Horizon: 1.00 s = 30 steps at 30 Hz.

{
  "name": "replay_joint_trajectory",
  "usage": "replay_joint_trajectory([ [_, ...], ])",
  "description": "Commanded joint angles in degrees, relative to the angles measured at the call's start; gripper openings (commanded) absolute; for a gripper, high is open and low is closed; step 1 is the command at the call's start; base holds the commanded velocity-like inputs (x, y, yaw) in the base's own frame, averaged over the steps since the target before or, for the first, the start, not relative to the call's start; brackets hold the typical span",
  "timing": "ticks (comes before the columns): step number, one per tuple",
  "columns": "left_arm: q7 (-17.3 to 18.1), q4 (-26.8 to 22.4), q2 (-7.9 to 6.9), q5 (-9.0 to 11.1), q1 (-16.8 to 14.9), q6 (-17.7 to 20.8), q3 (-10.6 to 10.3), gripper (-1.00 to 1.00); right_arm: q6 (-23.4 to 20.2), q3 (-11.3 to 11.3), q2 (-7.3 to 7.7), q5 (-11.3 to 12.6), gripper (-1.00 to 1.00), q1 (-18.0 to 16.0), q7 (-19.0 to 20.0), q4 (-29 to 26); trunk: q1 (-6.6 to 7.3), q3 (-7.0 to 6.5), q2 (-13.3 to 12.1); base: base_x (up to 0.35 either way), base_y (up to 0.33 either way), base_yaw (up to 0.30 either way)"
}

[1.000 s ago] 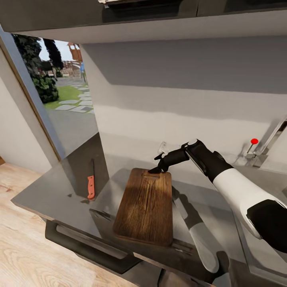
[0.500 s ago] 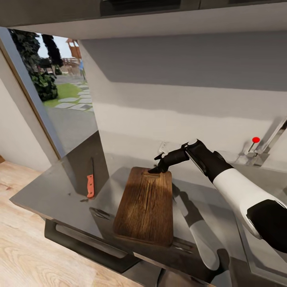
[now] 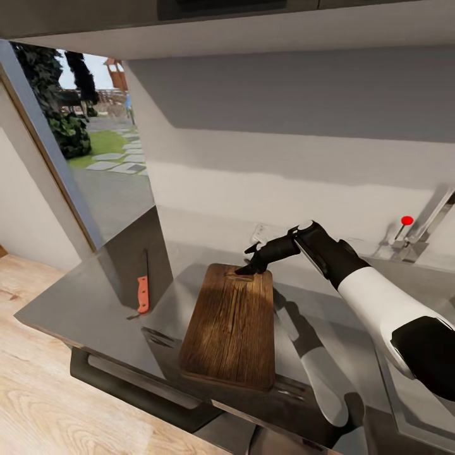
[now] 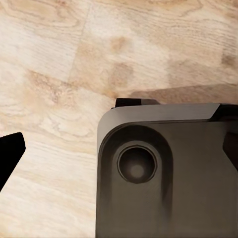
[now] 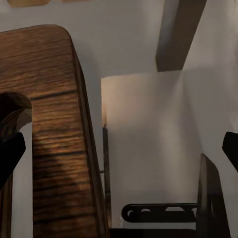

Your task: In the kitchen, take the Vidalia onion out of the sink, dice it on the chopping board with the paring knife, put the diced onion into the bowl on the countertop, then place both the paring knife and the chopping board into the sink.

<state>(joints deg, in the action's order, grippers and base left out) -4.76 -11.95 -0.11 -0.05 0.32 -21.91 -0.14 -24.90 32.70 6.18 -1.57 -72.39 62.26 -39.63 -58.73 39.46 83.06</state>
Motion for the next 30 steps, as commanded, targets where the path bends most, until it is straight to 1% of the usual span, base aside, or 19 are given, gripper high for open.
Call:
replay_joint_trajectory([
  [1, -0.2, -0.1, -0.01, 0.0, 0.0, -0.1, 0.0, 1.0, -0.4, 0.1, 0.04, -0.1, 1.0, 0.0, 0.1, -0.1, 0.0, 0.04, 0.0, 0.0, 0.0, 0.0],
  [16, -0.2, 0.2, 0.1, 0.1, 0.0, 0.0, -0.1, 1.0, -0.4, 0.1, 0.01, -0.1, 1.0, 0.0, 0.1, -0.1, 0.0, 0.04, 0.0, 0.0, 0.0, 0.0],
  [18, -0.2, 2.4, 0.23, 0.3, 0.0, 0.1, -0.1, 1.0, -0.4, 0.1, -0.01, -0.1, 1.0, 0.0, 0.1, -0.1, 0.0, 0.04, 0.0, 0.0, 0.0, 0.0],
  [19, -0.3, 5.8, 0.04, 0.3, 0.0, 0.2, -0.1, 1.0, -0.4, 0.1, -0.02, -0.1, 1.0, 0.0, 0.1, -0.1, 0.0, 0.04, 0.0, 0.0, 0.0, 0.0],
  [20, -0.3, 7.0, -0.14, 0.3, 0.0, 0.2, -0.1, 1.0, -0.4, 0.1, -0.02, -0.1, 1.0, 0.0, 0.1, -0.1, 0.0, 0.04, 0.0, 0.0, 0.0, 0.0],
  [21, -0.3, 9.5, -0.76, 0.3, 0.0, 0.2, -0.1, 1.0, -0.4, 0.1, -0.02, -0.1, 1.0, 0.0, 0.1, -0.1, 0.0, 0.04, 0.0, 0.0, 0.0, 0.0],
  [22, -0.3, 10.8, -1.17, 0.3, 0.0, 0.2, -0.1, 1.0, -0.4, 0.1, -0.02, -0.1, 1.0, 0.0, 0.1, -0.1, 0.0, 0.04, 0.0, 0.0, 0.0, 0.0],
  [24, -0.4, 14.1, -2.49, 0.3, 0.0, 0.3, -0.1, 1.0, -0.4, 0.1, -0.02, -0.1, 1.0, 0.0, 0.1, -0.1, 0.0, 0.04, 0.0, 0.0, 0.0, 0.0],
  [27, -0.4, 15.5, -3.27, 0.3, 0.0, 0.3, -0.1, 1.0, -0.5, 0.1, -0.02, -0.1, 1.0, 0.0, 0.1, -0.1, 0.0, 0.04, 0.0, 0.0, 0.0, 0.0],
  [30, -0.4, 15.7, -3.16, 0.2, 0.0, 0.1, 0.2, 1.0, -0.5, 0.1, -0.02, -0.1, 1.0, 0.0, 0.1, -0.1, 0.0, 0.04, 0.0, 0.0, 0.0, 0.0],
])
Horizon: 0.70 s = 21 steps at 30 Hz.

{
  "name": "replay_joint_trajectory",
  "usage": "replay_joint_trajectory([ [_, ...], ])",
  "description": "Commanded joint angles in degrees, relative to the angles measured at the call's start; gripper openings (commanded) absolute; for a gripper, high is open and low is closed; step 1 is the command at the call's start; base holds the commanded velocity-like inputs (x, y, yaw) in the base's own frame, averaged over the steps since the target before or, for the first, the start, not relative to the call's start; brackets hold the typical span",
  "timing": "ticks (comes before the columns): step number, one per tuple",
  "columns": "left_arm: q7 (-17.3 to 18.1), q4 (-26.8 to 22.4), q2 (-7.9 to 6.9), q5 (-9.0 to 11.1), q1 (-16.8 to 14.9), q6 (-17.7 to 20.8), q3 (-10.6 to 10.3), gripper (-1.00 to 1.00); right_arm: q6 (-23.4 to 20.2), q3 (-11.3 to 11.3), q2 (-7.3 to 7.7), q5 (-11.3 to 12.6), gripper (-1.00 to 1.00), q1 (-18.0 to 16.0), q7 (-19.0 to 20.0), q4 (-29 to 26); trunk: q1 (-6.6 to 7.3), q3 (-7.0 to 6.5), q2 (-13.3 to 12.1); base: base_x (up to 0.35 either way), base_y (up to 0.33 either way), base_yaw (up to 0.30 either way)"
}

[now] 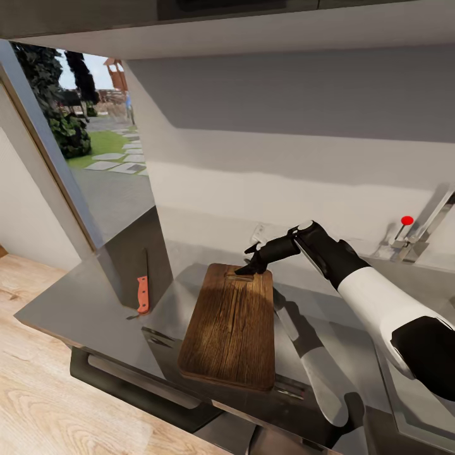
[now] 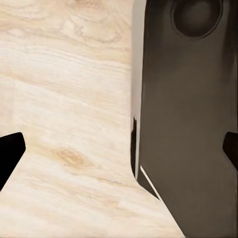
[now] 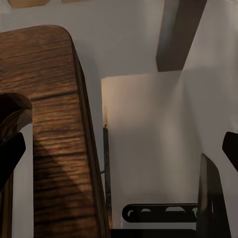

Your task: In the kitchen, take the Vidalia onion out of the sink, dice it on the chopping board with the paring knife, put the diced onion into the bowl on the countertop, then place both the paring knife and the chopping board into the sink.

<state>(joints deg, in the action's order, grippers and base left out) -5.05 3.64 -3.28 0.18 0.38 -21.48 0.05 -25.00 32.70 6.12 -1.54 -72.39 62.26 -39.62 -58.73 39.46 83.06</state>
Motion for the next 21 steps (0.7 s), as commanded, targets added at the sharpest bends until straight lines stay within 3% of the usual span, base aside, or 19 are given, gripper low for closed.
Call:
replay_joint_trajectory([
  [1, -0.1, -0.1, 0.16, 0.0, 0.0, -0.3, 0.0, 1.0, -0.4, 0.1, 0.07, -0.1, 1.0, 0.0, 0.1, -0.1, 0.0, 0.04, 0.0, 0.0, 0.0, 0.0],
  [21, -0.1, -0.2, 0.38, 0.1, 0.0, -0.2, -0.1, 1.0, -0.5, 0.1, -1.19, -0.1, 1.0, 0.0, 0.0, -0.1, 0.0, 0.04, 0.0, 0.0, 0.0, 0.0],
])
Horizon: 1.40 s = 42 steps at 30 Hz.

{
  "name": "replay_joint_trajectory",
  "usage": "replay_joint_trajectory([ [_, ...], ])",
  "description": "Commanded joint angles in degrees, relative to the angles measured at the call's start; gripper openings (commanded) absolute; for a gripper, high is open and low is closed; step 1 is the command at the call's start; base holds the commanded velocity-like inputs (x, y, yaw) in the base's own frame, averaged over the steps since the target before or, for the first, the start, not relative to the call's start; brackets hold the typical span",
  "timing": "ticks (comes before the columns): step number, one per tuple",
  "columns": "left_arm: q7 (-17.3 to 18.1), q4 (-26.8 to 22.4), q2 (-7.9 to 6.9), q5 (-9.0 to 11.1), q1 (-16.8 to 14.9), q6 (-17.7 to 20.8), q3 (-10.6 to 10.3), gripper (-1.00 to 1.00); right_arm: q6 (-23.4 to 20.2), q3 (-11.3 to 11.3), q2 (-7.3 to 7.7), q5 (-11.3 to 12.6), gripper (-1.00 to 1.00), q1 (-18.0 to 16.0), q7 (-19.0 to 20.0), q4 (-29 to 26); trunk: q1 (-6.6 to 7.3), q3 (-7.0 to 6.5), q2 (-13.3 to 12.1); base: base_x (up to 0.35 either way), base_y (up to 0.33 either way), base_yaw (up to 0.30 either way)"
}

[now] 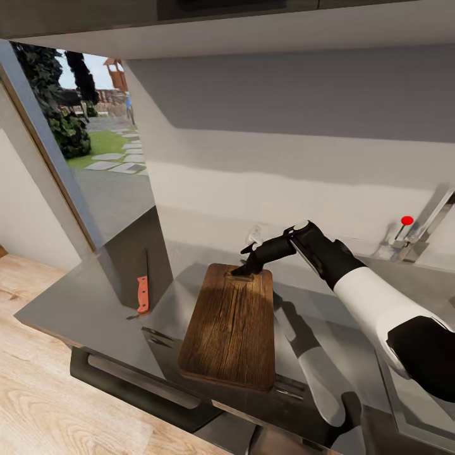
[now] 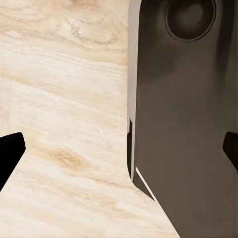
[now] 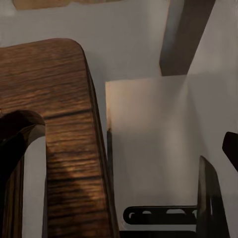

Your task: In the kitchen, take the Vidalia onion out of the sink, dice it on the chopping board with the paring knife, put the diced onion into the bowl on the countertop, then place both the paring knife and the chopping board into the sink.

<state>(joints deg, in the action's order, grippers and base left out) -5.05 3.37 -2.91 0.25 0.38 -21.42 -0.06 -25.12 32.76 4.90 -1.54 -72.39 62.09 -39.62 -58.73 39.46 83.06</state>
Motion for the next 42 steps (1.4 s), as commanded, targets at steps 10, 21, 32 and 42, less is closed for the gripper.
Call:
replay_joint_trajectory([
  [10, -0.1, 0.0, 0.01, 0.0, 0.0, -0.3, 0.0, 1.0, -0.4, 0.0, 0.02, -0.1, 1.0, 0.0, 0.1, -0.1, 0.0, 0.04, 0.0, 0.0, 0.0, 0.0],
  [21, -0.1, 0.0, 0.01, 0.0, 0.0, -0.3, 0.0, 1.0, -0.5, 0.0, 0.02, -0.1, 1.0, 0.0, 0.1, -0.1, 0.0, 0.04, 0.0, 0.0, 0.0, 0.0],
  [32, -0.1, 0.0, 0.01, 0.0, 0.0, -0.3, 0.0, 1.0, -0.4, 0.1, -0.05, -0.1, 1.0, 0.0, 0.1, -0.1, 0.0, 0.18, 0.0, 0.0, 0.0, 0.0],
  [42, -0.1, -0.1, 0.01, 0.0, 0.0, -0.4, 0.0, 1.0, -0.4, 0.1, -0.06, -0.1, 1.0, 0.0, 0.1, -0.1, 0.0, 0.73, 0.0, 0.0, 0.0, 0.0],
])
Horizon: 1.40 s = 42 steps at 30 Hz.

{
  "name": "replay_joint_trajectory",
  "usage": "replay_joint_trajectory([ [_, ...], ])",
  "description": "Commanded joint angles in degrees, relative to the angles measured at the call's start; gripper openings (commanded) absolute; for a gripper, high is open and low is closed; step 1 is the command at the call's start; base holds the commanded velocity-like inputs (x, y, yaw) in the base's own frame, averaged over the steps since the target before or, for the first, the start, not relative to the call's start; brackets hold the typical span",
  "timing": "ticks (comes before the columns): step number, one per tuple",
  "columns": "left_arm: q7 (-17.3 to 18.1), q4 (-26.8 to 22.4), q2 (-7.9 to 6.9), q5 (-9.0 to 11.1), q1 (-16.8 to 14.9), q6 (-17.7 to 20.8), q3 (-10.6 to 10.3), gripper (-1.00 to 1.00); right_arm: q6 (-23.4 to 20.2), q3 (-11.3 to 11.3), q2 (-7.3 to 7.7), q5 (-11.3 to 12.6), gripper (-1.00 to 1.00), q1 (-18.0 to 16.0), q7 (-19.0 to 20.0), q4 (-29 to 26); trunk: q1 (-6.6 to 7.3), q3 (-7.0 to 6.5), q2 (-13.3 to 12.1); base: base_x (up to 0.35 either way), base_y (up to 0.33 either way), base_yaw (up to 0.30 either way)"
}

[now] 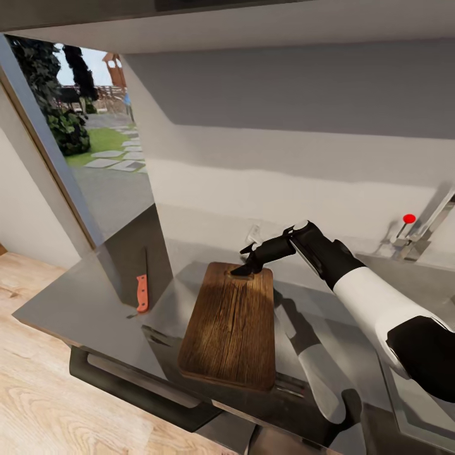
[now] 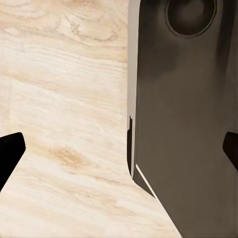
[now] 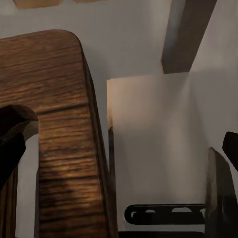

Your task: In the kitchen, take the Vidalia onion out of the sink, dice it on the chopping board with the paring knife, put the diced onion into the bowl on the countertop, then place both the paring knife and the chopping board into the sink.

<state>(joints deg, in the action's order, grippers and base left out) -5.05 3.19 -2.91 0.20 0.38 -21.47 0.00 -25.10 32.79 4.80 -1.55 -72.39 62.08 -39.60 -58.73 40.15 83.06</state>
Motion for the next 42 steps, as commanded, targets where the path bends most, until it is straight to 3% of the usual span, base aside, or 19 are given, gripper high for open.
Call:
replay_joint_trajectory([
  [1, -0.1, 0.1, 0.0, 0.0, 0.0, -0.3, 0.0, 1.0, -0.4, 0.1, 0.03, -0.1, 1.0, 0.0, 0.1, -0.1, 0.0, 0.1, 0.0, 0.0, 0.0, 0.0],
  [19, -0.1, 0.1, 0.04, 0.0, 0.0, -0.3, -0.1, 1.0, -0.5, 0.1, 0.03, -0.1, 1.0, 0.0, 0.1, -0.1, 0.0, 0.55, 0.0, 0.0, 0.0, 0.0],
  [24, -0.1, 0.2, 1.79, 0.1, 0.0, -0.3, -0.1, 1.0, -0.5, 0.1, 0.03, -0.1, 1.0, 0.0, 0.1, -0.1, 0.0, 0.55, 0.0, 0.0, 0.0, 0.0],
  [29, 0.0, 0.3, 2.01, 0.0, 0.0, -0.3, -0.1, 1.0, -0.5, 0.1, 0.03, -0.1, 1.0, 0.0, 0.2, -0.1, 0.0, 0.55, 0.0, 0.0, 0.0, 0.0],
  [30, 0.0, 0.3, 2.03, 0.0, 0.0, -0.3, -0.1, 1.0, -0.5, 0.1, 0.03, -0.1, -1.0, 0.0, 0.2, -0.1, 0.0, 0.55, 0.0, 0.0, 0.0, 0.0],
  [42, 0.0, 0.0, 2.46, 0.1, 0.0, -0.4, 0.1, 1.0, -0.5, 0.1, 0.03, -0.1, -1.0, 0.0, 0.2, -0.1, 0.0, 0.55, 0.0, 0.0, 0.0, 0.0],
])
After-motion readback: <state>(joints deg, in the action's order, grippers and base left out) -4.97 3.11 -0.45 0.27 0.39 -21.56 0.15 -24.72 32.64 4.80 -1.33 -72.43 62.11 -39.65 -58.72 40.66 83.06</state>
